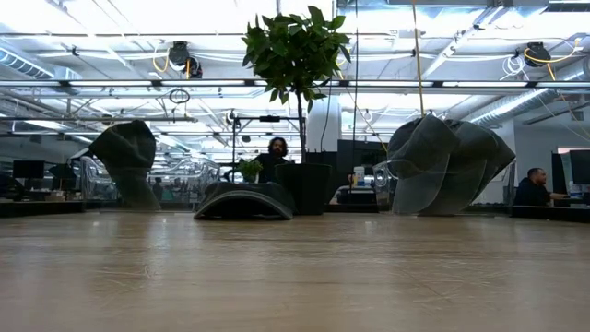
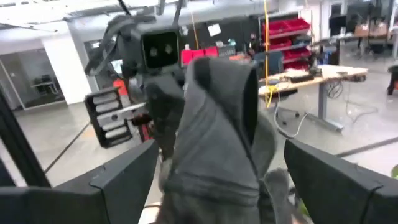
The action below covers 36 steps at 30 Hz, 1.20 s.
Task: Pick & Place hat
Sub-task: Put the bottom black cap into the left transparent bin
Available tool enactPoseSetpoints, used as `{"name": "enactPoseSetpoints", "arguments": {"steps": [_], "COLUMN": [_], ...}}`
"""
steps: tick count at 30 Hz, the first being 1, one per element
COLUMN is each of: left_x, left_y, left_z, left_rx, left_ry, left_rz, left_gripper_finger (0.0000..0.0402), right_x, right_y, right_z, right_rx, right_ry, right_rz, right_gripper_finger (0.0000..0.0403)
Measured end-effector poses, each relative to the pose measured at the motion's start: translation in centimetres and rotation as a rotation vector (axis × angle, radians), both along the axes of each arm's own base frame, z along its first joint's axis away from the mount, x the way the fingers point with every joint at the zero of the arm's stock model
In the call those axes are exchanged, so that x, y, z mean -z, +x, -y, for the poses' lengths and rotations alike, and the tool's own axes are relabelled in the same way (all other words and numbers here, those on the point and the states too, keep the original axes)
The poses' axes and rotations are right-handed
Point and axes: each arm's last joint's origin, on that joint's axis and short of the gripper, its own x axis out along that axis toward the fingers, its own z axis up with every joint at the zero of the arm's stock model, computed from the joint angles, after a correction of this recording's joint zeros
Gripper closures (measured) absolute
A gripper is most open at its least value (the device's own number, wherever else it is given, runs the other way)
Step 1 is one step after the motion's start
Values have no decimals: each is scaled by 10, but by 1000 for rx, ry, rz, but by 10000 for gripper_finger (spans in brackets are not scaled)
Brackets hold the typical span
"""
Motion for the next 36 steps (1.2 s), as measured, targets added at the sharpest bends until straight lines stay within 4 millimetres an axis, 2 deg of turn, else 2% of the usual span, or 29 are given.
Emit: {"name": "enactPoseSetpoints", "arguments": {"steps": [8,12,16,23,24,31,36], "left_x": [-2,-4,-5,-4,-4,-5,0], "left_y": [3,3,3,2,1,-1,-4], "left_z": [-1,-1,-1,-1,-1,-1,2], "left_rx": [-18,-22,-21,-34,-37,-36,46], "left_ry": [-4,-3,1,10,11,15,16], "left_rz": [33,59,65,45,46,42,-24], "left_gripper_finger": [396,396,396,396,396,392,341], "right_x": [2,3,6,5,5,6,6], "right_y": [1,2,7,6,6,7,0], "right_z": [1,1,1,1,1,2,3], "right_rx": [0,-5,-3,-5,-4,-26,-66], "right_ry": [30,55,68,81,68,58,73], "right_rz": [-10,-9,11,28,24,14,-16], "right_gripper_finger": [68,98,168,364,380,392,392]}}
